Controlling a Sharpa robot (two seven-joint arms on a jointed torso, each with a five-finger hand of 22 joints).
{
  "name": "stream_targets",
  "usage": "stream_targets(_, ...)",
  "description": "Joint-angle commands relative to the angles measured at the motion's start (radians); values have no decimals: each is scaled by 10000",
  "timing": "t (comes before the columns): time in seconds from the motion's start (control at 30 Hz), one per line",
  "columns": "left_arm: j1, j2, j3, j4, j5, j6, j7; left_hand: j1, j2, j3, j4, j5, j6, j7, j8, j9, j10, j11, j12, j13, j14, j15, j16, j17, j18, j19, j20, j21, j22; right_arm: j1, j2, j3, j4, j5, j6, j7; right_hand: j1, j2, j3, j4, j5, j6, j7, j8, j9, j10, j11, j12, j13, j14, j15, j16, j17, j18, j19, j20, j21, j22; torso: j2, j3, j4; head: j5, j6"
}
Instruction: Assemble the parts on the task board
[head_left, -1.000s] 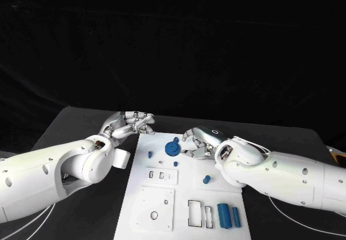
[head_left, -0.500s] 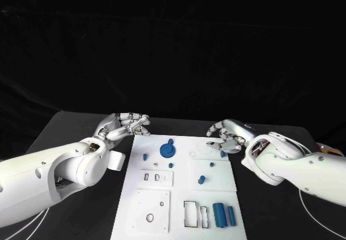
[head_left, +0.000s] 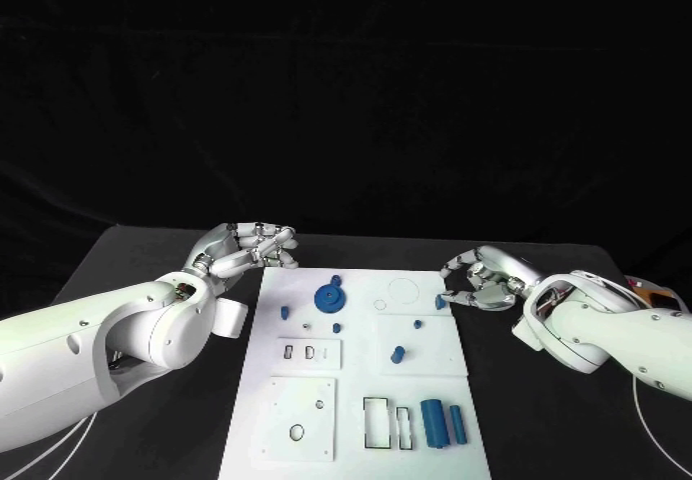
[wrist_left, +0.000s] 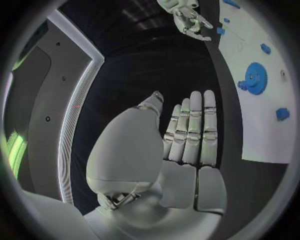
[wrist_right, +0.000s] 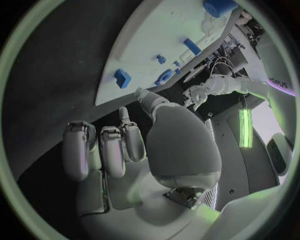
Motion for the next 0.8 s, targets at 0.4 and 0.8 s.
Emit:
stream_targets(0.4, 1, 34, 3, -76, 25, 269, 75, -28, 37, 1, 2, -50, 44, 10, 48, 5, 80, -12, 41, 18, -37, -21, 57, 23, 43, -80, -24, 43, 14, -296, 105, -6, -343, 243, 457, 590, 102, -21, -48, -94, 5, -223, 66, -192, -60, -41, 130, -106, 734, 847, 119, 46, 1621, -109, -50, 94, -94, 799, -8, 6, 27, 31, -82)
stream_targets(0.8, 0, 11, 3, -87, 25, 257, 57, -34, 13, -6, 1, -50, 3, 37, 23, -5, 42, 9, 17, 11, -41, -12, 62, 34, 41, -84, -27, 51, 15, -486, 254, -7, -502, 195, 469, 566, 110, 57, -45, -91, 22, -118, 67, -178, -51, -4, 138, -55, 784, 851, 137, 51, 1642, -109, -43, 120, -91, 813, -15, 6, 2, 43, -125)
